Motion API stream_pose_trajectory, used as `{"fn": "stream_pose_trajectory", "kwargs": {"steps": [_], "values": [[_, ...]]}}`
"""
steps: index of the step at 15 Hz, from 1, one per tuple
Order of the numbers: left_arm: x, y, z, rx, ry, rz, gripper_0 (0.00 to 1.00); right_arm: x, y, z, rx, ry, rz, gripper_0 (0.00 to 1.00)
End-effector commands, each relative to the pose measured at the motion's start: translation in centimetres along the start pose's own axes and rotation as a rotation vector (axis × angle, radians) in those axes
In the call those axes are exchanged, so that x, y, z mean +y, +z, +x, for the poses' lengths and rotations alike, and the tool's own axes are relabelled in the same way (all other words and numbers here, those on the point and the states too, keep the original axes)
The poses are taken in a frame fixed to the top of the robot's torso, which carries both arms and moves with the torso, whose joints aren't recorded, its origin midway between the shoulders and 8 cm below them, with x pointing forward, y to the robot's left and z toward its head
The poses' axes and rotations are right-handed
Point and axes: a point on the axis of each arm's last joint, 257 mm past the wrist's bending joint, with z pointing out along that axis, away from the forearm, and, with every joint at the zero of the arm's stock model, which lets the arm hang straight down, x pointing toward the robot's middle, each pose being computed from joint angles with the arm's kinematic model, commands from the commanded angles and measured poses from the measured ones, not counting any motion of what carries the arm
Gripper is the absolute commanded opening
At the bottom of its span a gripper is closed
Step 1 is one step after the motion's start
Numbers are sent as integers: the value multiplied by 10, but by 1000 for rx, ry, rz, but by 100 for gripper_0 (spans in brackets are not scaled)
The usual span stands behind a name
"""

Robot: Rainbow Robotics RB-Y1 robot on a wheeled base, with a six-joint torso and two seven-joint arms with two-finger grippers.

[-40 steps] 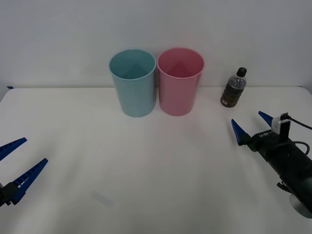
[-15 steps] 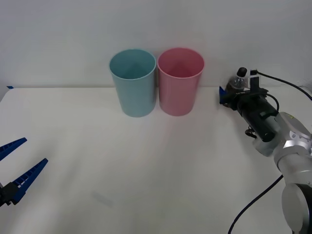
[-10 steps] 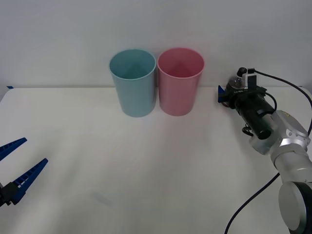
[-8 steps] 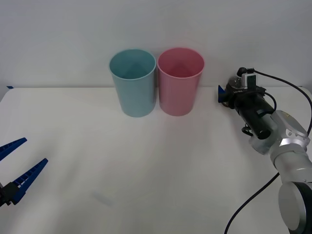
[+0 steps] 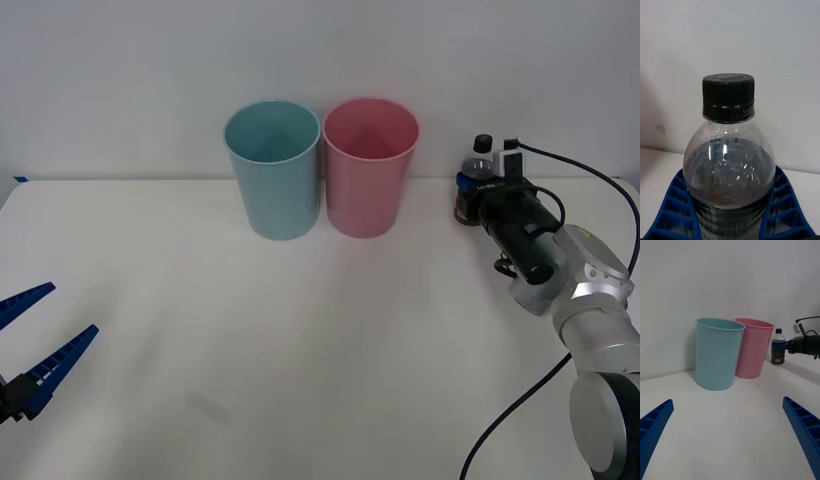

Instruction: Grasp the object on the table and drop it into the matching bin: aluminum can to the light blue bin, PET bottle to the pink bin.

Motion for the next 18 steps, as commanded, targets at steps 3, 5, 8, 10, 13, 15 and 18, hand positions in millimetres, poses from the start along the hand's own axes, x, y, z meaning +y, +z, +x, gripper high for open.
{"fn": "stream_pose_trajectory", "kwargs": {"steps": [3, 5, 8, 10, 13, 15, 18], "values": [[0, 0, 0, 0, 0, 0, 100, 5, 0, -5, -15, 2, -19, 0], [0, 0, 0, 0, 0, 0, 100, 5, -1, -9, -27, -3, -24, 0], [0, 0, 0, 0, 0, 0, 100, 1, -8, -18, -62, -18, -21, 0], [0, 0, 0, 0, 0, 0, 100, -1, -15, -27, -93, -31, -22, 0], [0, 0, 0, 0, 0, 0, 100, -3, -28, -42, -139, -20, -27, 0], [0, 0, 0, 0, 0, 0, 100, -2, -41, -53, -170, -11, -37, 0], [0, 0, 0, 0, 0, 0, 100, -5, -63, -71, -214, 2, -47, 0]]}}
